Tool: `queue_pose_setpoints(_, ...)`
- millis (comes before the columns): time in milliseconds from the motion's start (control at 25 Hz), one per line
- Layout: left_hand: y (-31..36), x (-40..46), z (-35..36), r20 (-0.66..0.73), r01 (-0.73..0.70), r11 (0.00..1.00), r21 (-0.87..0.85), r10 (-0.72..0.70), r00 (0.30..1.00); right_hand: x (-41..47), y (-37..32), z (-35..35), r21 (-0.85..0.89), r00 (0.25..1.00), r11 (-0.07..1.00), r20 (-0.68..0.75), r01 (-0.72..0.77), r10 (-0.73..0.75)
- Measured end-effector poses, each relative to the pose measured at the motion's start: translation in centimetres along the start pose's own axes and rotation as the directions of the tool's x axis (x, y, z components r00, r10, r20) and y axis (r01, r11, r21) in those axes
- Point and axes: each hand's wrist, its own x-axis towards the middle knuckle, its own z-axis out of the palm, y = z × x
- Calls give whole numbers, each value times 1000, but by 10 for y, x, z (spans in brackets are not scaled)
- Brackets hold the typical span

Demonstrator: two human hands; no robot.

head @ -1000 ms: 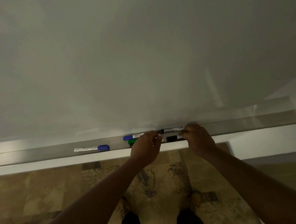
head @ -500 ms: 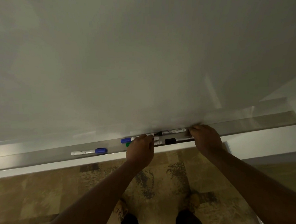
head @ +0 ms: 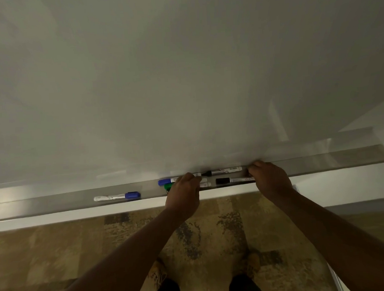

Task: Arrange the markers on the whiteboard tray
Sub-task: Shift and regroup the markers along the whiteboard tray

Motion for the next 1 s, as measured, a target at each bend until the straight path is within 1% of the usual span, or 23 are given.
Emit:
queue_pose_setpoints(80,3,1,1,-17,-41,999,-30,41,999,-2,2,2,4,1000,1000,-11,12,-12)
queue_pose_setpoints(160,6,3,3,-21,-56,997,-44,55,998,0,3,2,-30,1000,999,-1,14,-14)
queue_pose_setpoints(280,6,4,6,-26,-53,997,-61,52,998,5,2,-2,-45,1000,999,8,18,-17)
queue_pose_setpoints(360,5,5,6,-42,-37,992,-124,32,999,4,-2,-5,-43,999,999,-37,21,-23)
queue_pose_setpoints(400,6,5,6,-42,-28,984,-177,21,999,2,-9,-6,-7,997,999,-73,39,-39)
queue_pose_setpoints(440,8,5,6,-29,-24,972,-232,17,999,-1,-20,-6,65,991,995,-114,80,-72)
queue_pose_setpoints(520,14,6,6,1,-27,943,-333,30,1000,-3,-48,-9,243,970,947,-170,211,-173)
queue_pose_setpoints(600,20,8,6,-21,-33,906,-423,27,999,-1,-68,-11,348,951,887,-167,304,-260)
queue_pose_setpoints(680,22,11,4,-52,-37,883,-468,15,999,2,-73,-11,399,943,854,-143,334,-302)
queue_pose_setpoints(760,20,12,1,-38,-37,877,-479,22,999,2,-70,-8,438,940,833,-127,340,-317)
queue_pose_setpoints(840,18,10,0,-54,-23,887,-461,-2,999,1,-68,-4,401,944,855,-125,329,-304)
queue_pose_setpoints(920,15,7,2,-68,43,899,-436,-80,994,6,-64,-1,283,963,922,-125,264,-238)
queue_pose_setpoints(1000,11,3,4,-72,97,907,-410,-138,988,13,-59,-1,125,981,974,-68,190,-183)
